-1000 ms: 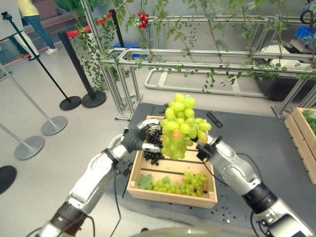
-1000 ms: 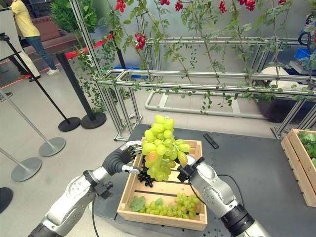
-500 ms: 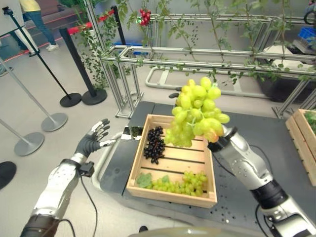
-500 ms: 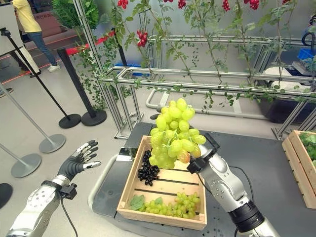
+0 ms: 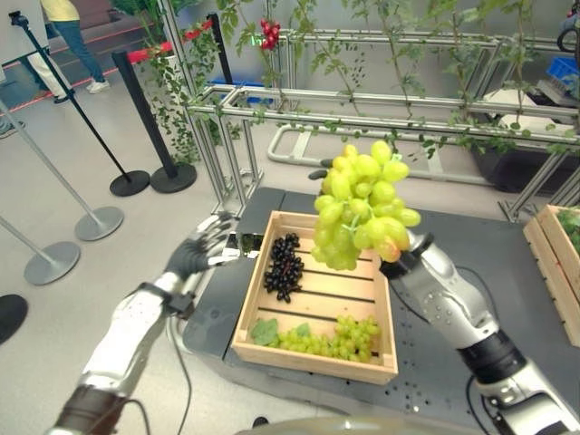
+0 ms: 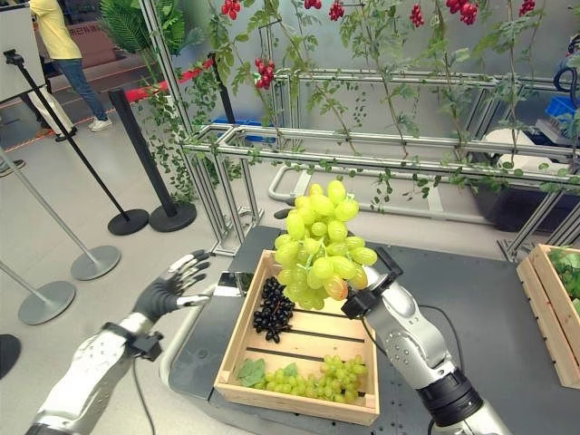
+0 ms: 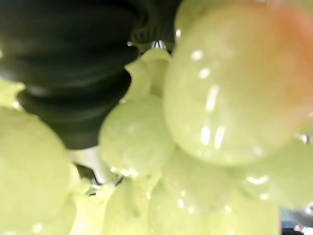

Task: Pick up the fruits from the basket on one side to the basket on the other side

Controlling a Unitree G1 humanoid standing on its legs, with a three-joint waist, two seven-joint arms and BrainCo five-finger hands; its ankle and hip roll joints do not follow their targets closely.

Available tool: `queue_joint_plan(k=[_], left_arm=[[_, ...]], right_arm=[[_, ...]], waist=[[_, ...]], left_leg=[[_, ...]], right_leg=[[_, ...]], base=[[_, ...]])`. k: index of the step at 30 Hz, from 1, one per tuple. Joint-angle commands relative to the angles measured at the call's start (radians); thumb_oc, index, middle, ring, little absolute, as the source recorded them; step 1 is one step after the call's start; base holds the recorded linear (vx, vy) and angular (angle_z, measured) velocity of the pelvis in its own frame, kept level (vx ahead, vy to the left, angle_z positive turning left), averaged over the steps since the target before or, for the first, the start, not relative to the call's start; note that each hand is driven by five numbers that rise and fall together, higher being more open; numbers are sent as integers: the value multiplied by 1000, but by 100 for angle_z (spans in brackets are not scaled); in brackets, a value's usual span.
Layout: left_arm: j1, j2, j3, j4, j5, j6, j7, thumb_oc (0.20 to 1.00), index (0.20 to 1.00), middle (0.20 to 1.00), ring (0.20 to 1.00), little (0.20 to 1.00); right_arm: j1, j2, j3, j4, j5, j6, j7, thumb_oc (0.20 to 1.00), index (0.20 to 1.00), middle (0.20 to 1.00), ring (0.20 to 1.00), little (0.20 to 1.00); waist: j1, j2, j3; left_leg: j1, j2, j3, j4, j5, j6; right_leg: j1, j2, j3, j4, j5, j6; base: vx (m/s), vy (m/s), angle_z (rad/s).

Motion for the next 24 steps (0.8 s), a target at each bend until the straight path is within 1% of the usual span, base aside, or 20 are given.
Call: queue_joint_plan(k=[1, 2, 3, 4, 5, 7, 8, 9, 12, 14, 24], left_arm=[[-115, 31, -40, -31, -76, -27, -38, 1000, 1000, 1000, 1000, 1000], [-136, 29, -69, -43, -89, -20, -49, 1000, 1000, 1000, 1000, 1000], [-183, 18, -134, -65, -119, -4, -68, 1000, 1000, 1000, 1000, 1000], [-185, 18, -135, -64, -120, -5, -68, 1000, 1000, 1000, 1000, 1000], [-231, 10, -190, -72, -146, 9, -79, 1000, 1000, 1000, 1000, 1000], [-248, 2, -213, -69, -152, 13, -81, 1000, 1000, 1000, 1000, 1000], [-279, -7, -257, -81, -169, 24, -90, 1000, 1000, 1000, 1000, 1000], [-280, -7, -258, -80, -170, 24, -90, 1000, 1000, 1000, 1000, 1000], [-305, -30, -310, -97, -202, 40, -96, 1000, 1000, 1000, 1000, 1000], [-316, -38, -326, -104, -218, 47, -95, 1000, 1000, 1000, 1000, 1000], [-351, -41, -372, -117, -260, 60, -97, 1000, 1000, 1000, 1000, 1000]], right_arm=[[-114, 32, -3, -88, 9, -64, 9, 200, 200, 200, 200, 200], [-116, 37, 4, -88, 6, -64, 9, 200, 200, 200, 200, 200], [-117, 42, 16, -90, 0, -62, 12, 200, 200, 200, 200, 200], [-117, 41, 15, -90, 0, -62, 12, 200, 200, 200, 200, 200], [-120, 45, 27, -90, 0, -60, 13, 200, 200, 200, 200, 200], [-120, 44, 30, -90, 0, -58, 15, 200, 200, 200, 200, 200], [-121, 43, 43, -91, 3, -55, 18, 200, 200, 200, 200, 200], [-121, 43, 43, -91, 3, -56, 18, 200, 200, 200, 200, 200], [-123, 43, 52, -103, 18, -57, 21, 200, 200, 200, 200, 200], [-128, 45, 53, -103, 24, -62, 18, 200, 200, 200, 200, 200], [-129, 42, 55, -106, 27, -69, 14, 200, 200, 200, 200, 200]], waist=[[-1, -43, -36], [-3, -44, -36], [-5, -46, -35], [-4, -46, -35], [-7, -47, -32], [-8, -48, -31], [-12, -49, -29], [-11, -49, -29], [-19, -50, -27], [-23, -50, -26], [-30, -48, -26]], left_leg=[[10, 0, -13, 36, -67, 11], [11, -1, -15, 36, -67, 11], [9, -1, -17, 35, -64, 11], [10, -1, -17, 35, -64, 11], [8, -1, -19, 35, -63, 10], [8, -2, -19, 35, -63, 11], [8, -3, -19, 34, -63, 11], [8, -3, -19, 33, -63, 11], [9, -2, -18, 31, -63, 13], [9, -1, -18, 32, -64, 13], [9, 1, -17, 31, -65, 13]], right_leg=[[-48, -94, -41, 56, 32, 90], [-48, -94, -41, 56, 32, 89], [-47, -94, -42, 56, 33, 89], [-47, -94, -42, 56, 33, 89], [-48, -94, -44, 57, 34, 89], [-49, -94, -43, 58, 35, 90], [-50, -94, -40, 57, 37, 91], [-50, -94, -40, 57, 37, 91], [-53, -92, -37, 58, 38, 91], [-56, -91, -35, 57, 38, 91], [-56, -89, -31, 56, 36, 90]], base=[[0, 0, 0], [0, 0, 0], [0, 0, 0], [0, 0, 0], [0, 0, 0], [0, 0, 0], [0, 0, 0], [0, 0, 0], [0, 0, 0], [0, 0, 0], [0, 0, 0]])
